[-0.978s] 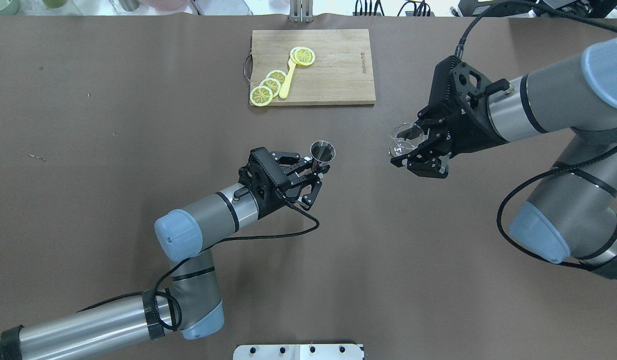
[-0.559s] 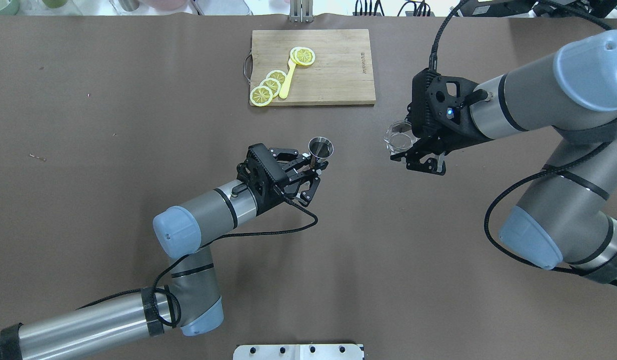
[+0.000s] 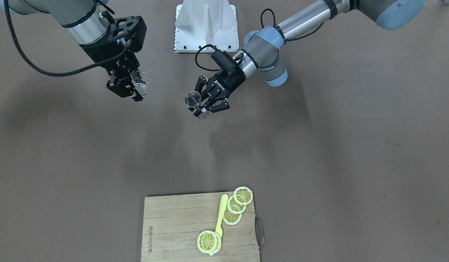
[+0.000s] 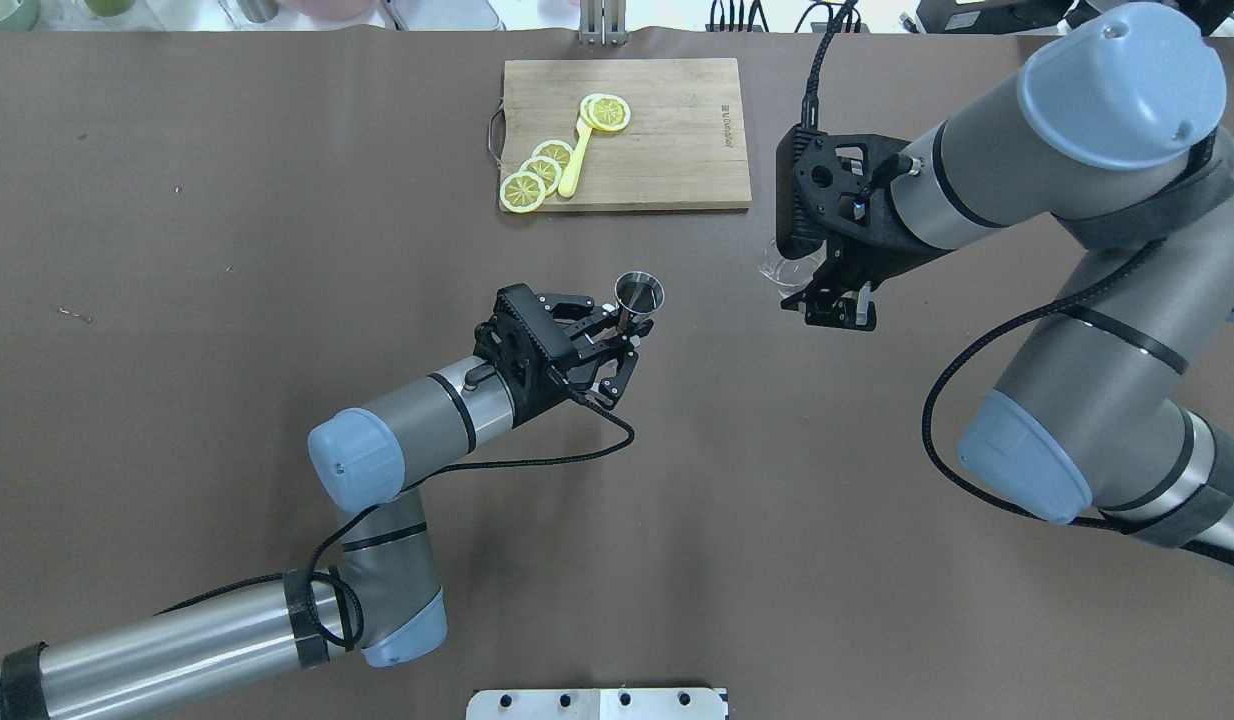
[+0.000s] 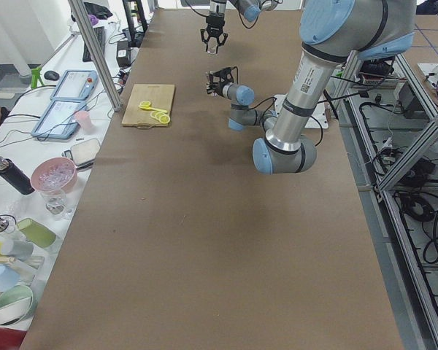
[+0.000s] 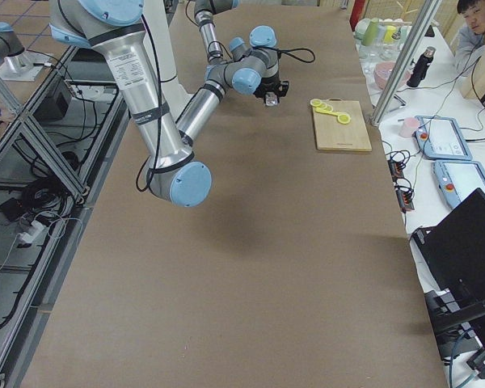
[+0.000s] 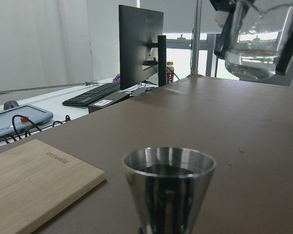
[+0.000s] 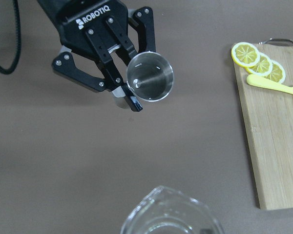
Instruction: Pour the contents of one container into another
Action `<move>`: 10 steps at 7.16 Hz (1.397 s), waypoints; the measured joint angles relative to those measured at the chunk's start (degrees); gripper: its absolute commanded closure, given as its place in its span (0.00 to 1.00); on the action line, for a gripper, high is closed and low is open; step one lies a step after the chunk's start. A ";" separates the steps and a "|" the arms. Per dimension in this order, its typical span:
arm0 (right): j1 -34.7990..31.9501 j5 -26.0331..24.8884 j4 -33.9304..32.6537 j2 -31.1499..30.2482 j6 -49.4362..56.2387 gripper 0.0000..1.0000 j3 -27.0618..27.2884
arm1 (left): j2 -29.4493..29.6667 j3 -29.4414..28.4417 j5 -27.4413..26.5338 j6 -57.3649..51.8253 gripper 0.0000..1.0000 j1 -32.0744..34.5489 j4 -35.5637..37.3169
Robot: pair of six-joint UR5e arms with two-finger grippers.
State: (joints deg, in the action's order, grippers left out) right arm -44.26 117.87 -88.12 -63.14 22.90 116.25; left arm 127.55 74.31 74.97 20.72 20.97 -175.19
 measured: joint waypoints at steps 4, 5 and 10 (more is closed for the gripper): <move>1.03 -1.97 -8.89 4.15 0.04 1.00 -0.14 | 0.34 -0.42 0.00 -0.06 1.00 0.01 0.34; 1.35 -2.29 -9.20 4.32 0.04 1.00 -0.15 | 0.50 -0.62 0.02 -0.06 1.00 0.02 0.36; 1.70 -2.53 -12.00 6.88 0.03 1.00 -1.17 | 0.59 -0.78 -0.01 -0.07 1.00 0.04 0.38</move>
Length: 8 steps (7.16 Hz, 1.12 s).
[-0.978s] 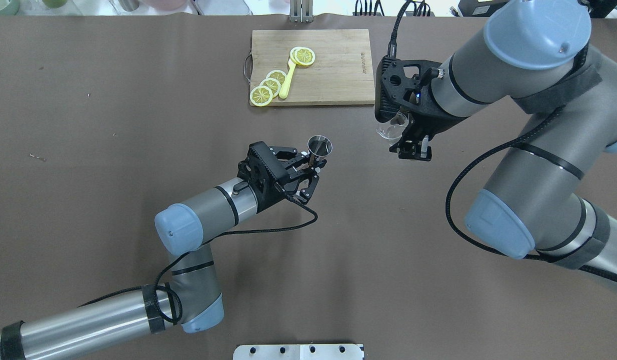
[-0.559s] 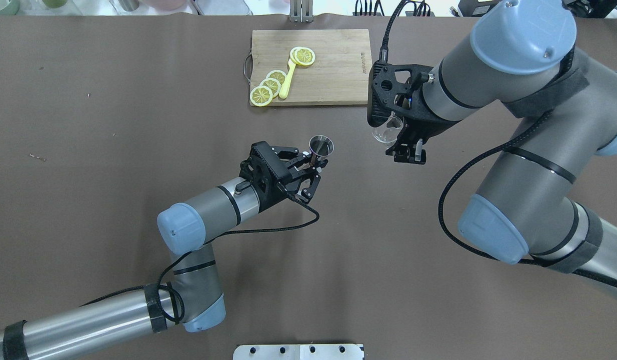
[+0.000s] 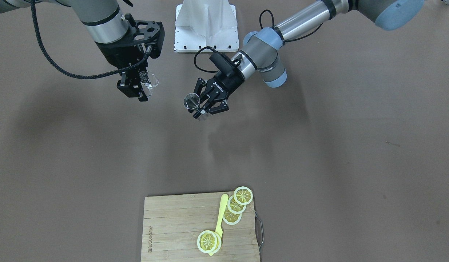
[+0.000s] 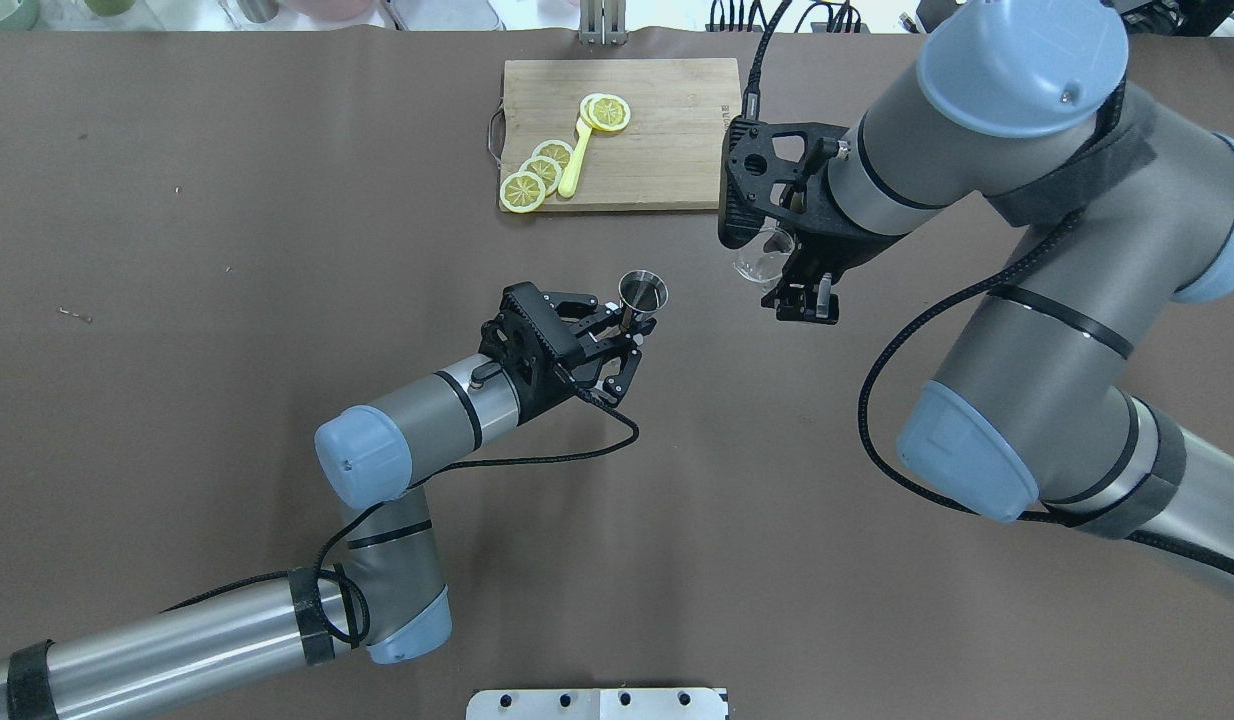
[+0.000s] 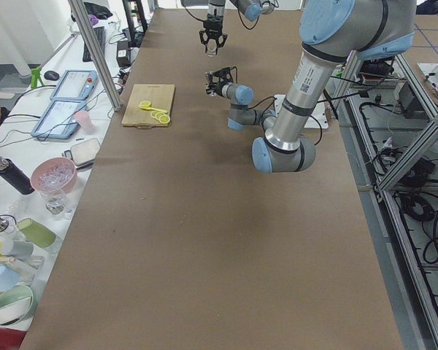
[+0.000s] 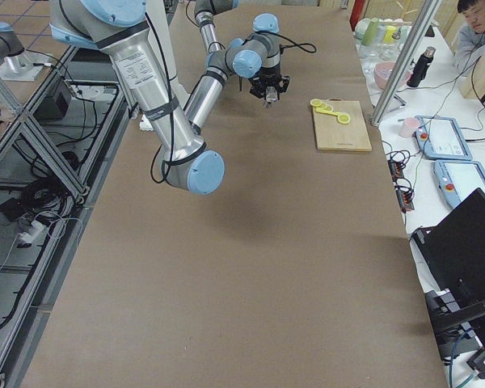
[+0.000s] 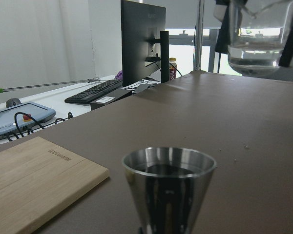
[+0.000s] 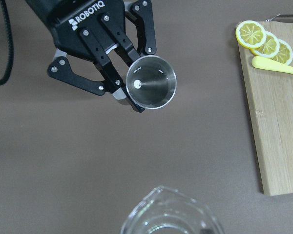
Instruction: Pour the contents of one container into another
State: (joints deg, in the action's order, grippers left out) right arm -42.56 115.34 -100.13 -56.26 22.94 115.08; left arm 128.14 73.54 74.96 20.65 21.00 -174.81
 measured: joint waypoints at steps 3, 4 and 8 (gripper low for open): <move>0.38 0.01 -3.71 2.69 0.31 1.00 -1.69 | 0.03 -0.06 0.00 0.00 1.00 0.02 0.00; 0.42 0.19 -4.21 3.25 1.23 1.00 -2.46 | 0.11 -0.06 0.03 0.00 1.00 -0.06 0.00; 0.36 0.16 -4.47 6.95 7.26 1.00 -8.58 | 0.35 -0.20 -0.01 0.00 1.00 -0.10 0.03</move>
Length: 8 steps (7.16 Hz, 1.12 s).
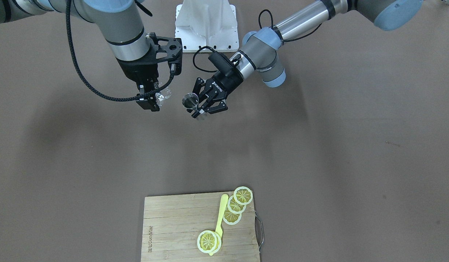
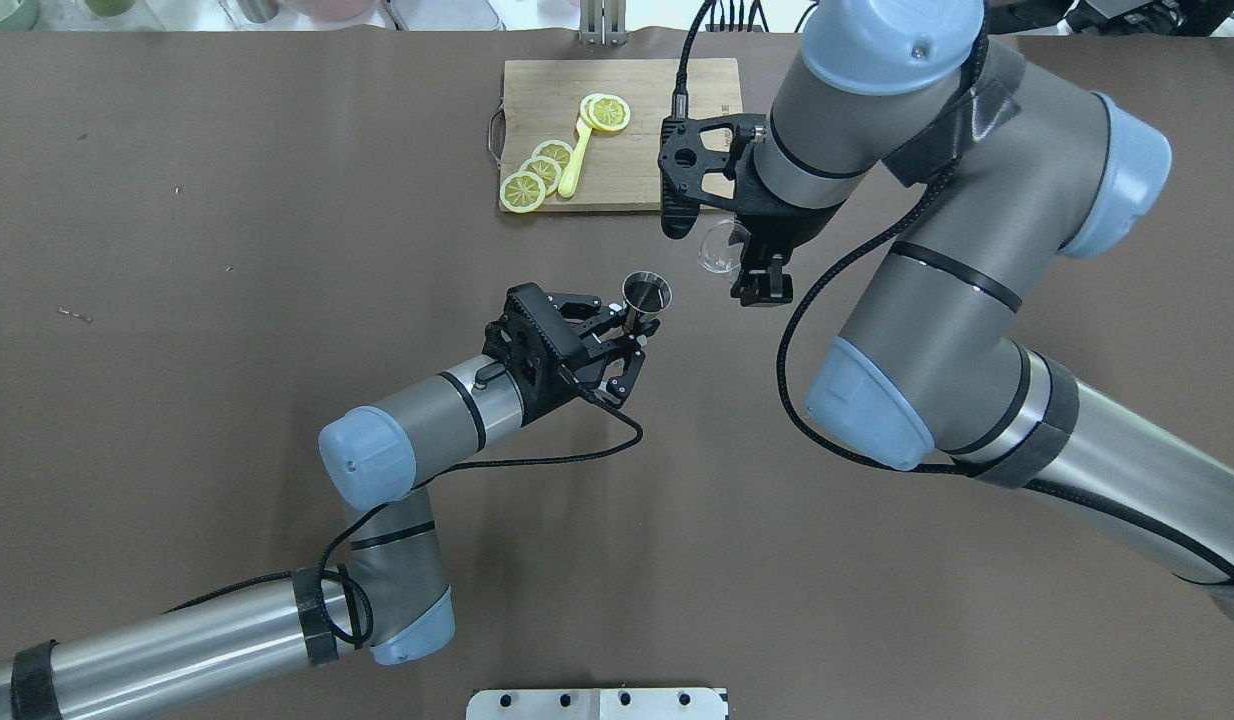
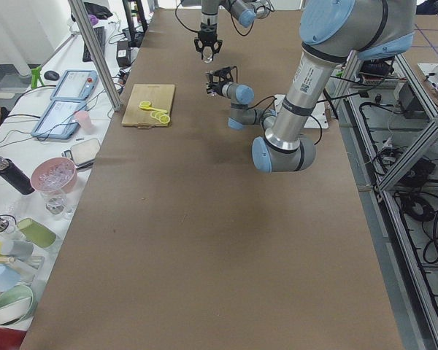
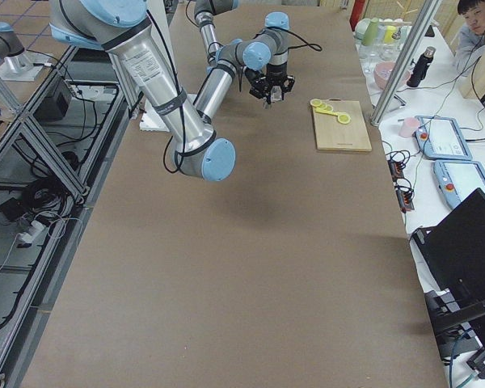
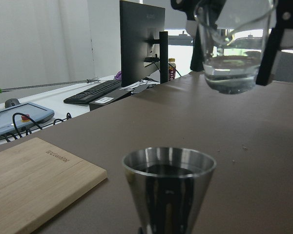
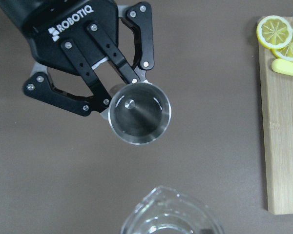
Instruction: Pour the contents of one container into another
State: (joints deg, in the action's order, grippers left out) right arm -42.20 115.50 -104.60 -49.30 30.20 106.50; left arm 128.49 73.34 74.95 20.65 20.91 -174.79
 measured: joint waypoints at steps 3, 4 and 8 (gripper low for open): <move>-0.14 -1.32 -0.47 2.30 4.22 1.00 -2.31 | 0.00 -0.18 -0.02 0.00 1.00 0.09 -0.03; -0.14 -1.81 -1.74 3.47 4.54 1.00 -2.72 | -0.04 -0.20 0.00 0.00 1.00 0.18 -0.03; 0.12 -3.63 -10.00 6.91 4.69 1.00 -2.80 | -0.14 -0.21 0.05 0.00 1.00 0.53 -0.03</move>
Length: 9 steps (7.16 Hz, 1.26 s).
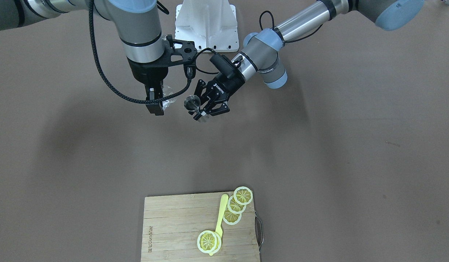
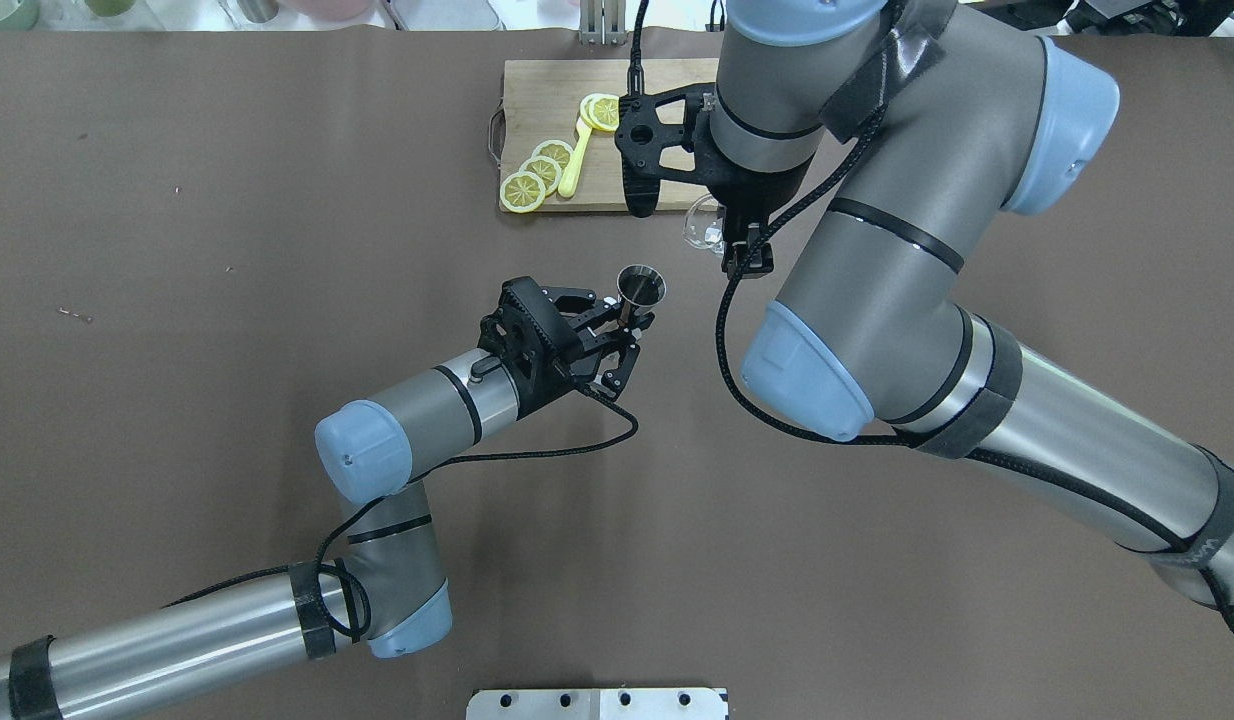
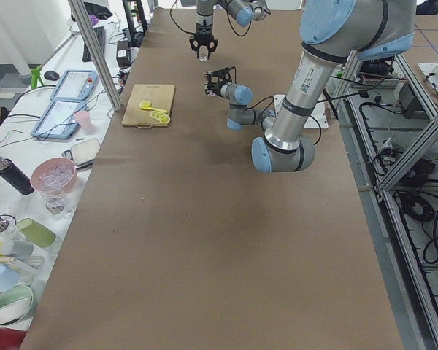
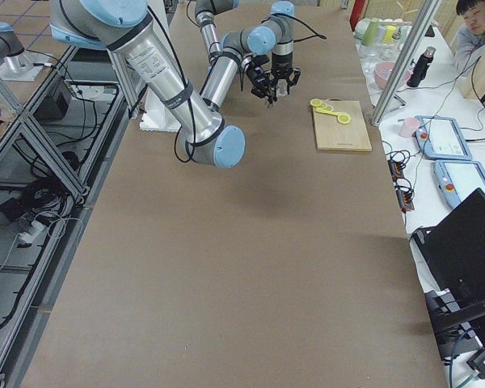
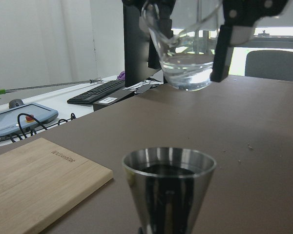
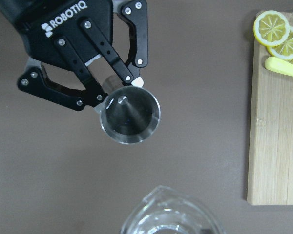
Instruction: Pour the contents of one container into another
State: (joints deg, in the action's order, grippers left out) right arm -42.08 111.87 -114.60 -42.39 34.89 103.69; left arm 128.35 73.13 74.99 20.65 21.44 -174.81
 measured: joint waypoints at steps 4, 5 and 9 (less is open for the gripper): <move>3.22 -3.23 -7.83 2.71 1.70 1.00 -0.15 | -0.01 -0.04 -0.02 0.00 1.00 0.01 0.00; 3.77 -3.73 -9.59 3.18 3.05 1.00 -0.18 | 0.00 -0.04 -0.02 0.00 1.00 0.01 0.00; 4.16 -5.37 -15.97 4.87 7.44 1.00 -0.50 | 0.03 -0.03 0.06 0.00 1.00 0.01 0.00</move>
State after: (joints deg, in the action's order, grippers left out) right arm -37.92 106.50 -130.57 -37.53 42.33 103.20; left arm 128.38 73.09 75.05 20.65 21.44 -174.81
